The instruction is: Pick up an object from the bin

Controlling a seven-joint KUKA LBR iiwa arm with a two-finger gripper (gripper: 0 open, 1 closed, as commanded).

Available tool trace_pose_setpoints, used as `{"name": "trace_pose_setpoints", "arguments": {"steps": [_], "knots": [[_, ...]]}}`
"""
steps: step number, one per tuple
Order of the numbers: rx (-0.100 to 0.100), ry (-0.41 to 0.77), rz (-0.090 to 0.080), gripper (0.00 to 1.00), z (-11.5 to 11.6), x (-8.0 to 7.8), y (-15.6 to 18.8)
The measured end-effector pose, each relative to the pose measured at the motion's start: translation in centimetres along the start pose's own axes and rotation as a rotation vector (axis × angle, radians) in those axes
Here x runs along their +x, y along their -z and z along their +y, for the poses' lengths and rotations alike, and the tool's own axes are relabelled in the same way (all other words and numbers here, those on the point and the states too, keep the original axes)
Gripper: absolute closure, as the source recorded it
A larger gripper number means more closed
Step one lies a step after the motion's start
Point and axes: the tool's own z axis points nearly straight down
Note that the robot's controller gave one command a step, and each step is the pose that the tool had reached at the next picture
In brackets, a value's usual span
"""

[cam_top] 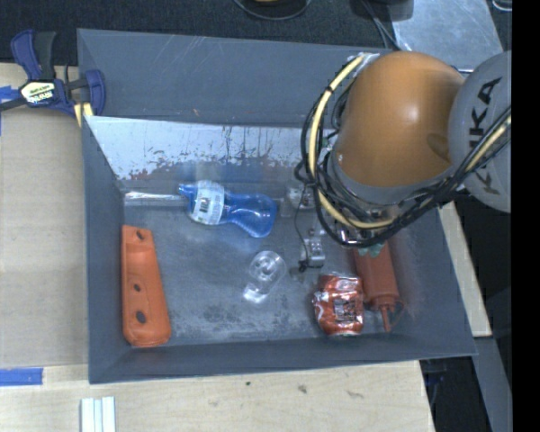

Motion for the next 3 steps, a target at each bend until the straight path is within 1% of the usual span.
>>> {"name": "trace_pose_setpoints", "arguments": {"steps": [1,2,3], "knots": [[0.000,-0.002,-0.009,0.00,-0.1,-0.1,0.5],[0.000,-0.209,0.001,0.00,-0.5,-2.5,-6.5],[0.001,0.227,-0.013,0.00,2.2,-5.7,-6.7]]}}
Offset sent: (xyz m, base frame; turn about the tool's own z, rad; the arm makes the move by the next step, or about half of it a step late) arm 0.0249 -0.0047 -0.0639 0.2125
